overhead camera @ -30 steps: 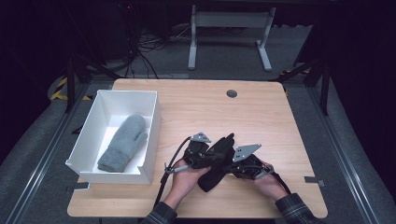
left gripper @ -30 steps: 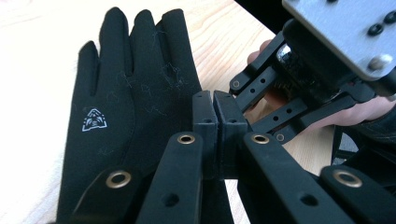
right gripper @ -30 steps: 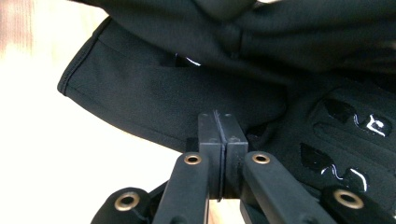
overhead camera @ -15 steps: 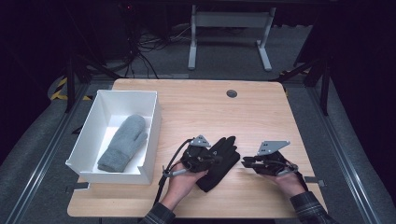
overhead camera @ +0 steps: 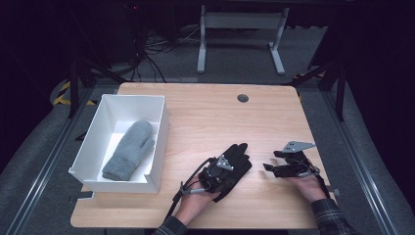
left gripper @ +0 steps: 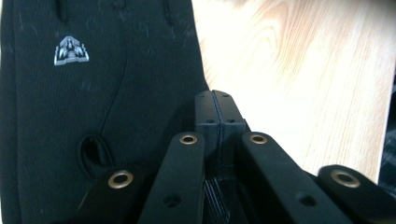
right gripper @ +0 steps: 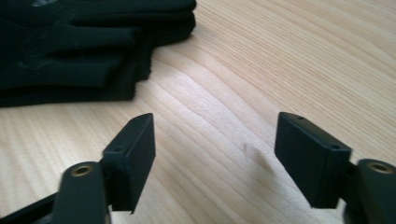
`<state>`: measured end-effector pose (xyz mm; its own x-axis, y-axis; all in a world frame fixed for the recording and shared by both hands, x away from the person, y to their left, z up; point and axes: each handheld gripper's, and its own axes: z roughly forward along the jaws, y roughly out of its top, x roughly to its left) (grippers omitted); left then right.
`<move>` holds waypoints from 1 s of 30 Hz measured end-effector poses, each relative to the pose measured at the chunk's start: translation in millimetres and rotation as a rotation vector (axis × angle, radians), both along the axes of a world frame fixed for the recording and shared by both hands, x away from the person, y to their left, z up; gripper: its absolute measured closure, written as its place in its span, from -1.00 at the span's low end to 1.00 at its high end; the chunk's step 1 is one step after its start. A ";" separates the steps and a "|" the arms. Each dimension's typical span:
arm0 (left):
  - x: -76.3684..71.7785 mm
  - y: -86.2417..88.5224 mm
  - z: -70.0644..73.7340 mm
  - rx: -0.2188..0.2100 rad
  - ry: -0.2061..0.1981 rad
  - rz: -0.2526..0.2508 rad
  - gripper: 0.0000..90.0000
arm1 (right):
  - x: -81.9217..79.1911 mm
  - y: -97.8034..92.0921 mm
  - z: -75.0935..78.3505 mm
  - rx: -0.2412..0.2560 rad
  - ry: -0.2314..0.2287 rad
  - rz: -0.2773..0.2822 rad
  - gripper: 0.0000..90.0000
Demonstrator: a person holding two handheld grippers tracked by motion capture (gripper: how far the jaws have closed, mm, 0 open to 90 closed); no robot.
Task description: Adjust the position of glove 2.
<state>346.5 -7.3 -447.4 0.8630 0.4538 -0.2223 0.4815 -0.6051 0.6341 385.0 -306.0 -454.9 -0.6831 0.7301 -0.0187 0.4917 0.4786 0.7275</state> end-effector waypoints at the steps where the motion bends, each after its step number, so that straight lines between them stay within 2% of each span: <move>1: -0.5 0.9 0.2 0.004 0.001 -0.003 1.00 | 0.0 0.1 -0.5 -0.002 -0.003 0.000 -0.41; 4: -2.1 7.4 -0.2 0.024 0.008 -0.010 1.00 | 0.6 0.9 -2.4 -0.003 -0.003 -0.003 -0.46; 11: -7.9 23.1 -1.5 0.025 0.024 -0.021 1.00 | 2.4 2.3 -6.8 -0.017 0.010 -0.008 -0.48; 14: -9.4 28.4 -0.7 0.026 0.014 -0.036 1.00 | 2.6 3.9 -8.2 -0.023 0.015 -0.002 -0.48; 18: -9.8 28.3 3.0 0.022 -0.008 -0.045 0.87 | 2.4 5.2 -9.2 -0.029 0.013 -0.001 -0.50; 22: -8.5 28.6 12.4 0.016 -0.051 -0.061 0.52 | 2.8 4.8 -10.8 -0.024 0.008 -0.005 -0.63; 23: -7.1 28.8 14.3 0.017 -0.046 -0.074 0.41 | 3.0 4.8 -11.4 -0.023 0.007 -0.007 -0.66; 25: -3.7 28.8 17.9 0.035 -0.064 -0.086 0.22 | 3.0 4.4 -12.0 -0.021 0.003 -0.006 -0.67; 26: -0.3 28.2 19.8 0.046 -0.070 -0.088 0.05 | 2.5 3.9 -12.8 -0.019 -0.001 -0.018 -0.72; 28: 1.9 27.8 20.8 0.051 -0.071 -0.086 -0.02 | 1.9 3.2 -13.4 -0.016 -0.003 -0.021 -0.74; 30: 5.5 27.3 21.8 0.055 -0.084 -0.087 -0.17 | -1.2 -0.3 -14.4 -0.011 -0.012 -0.017 -0.75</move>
<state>352.1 20.0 -425.7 0.9142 0.3857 -0.1247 0.3723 -0.6775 0.6344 383.8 -306.3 -469.3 -0.6702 0.7414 -0.0348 0.4914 0.4784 0.7278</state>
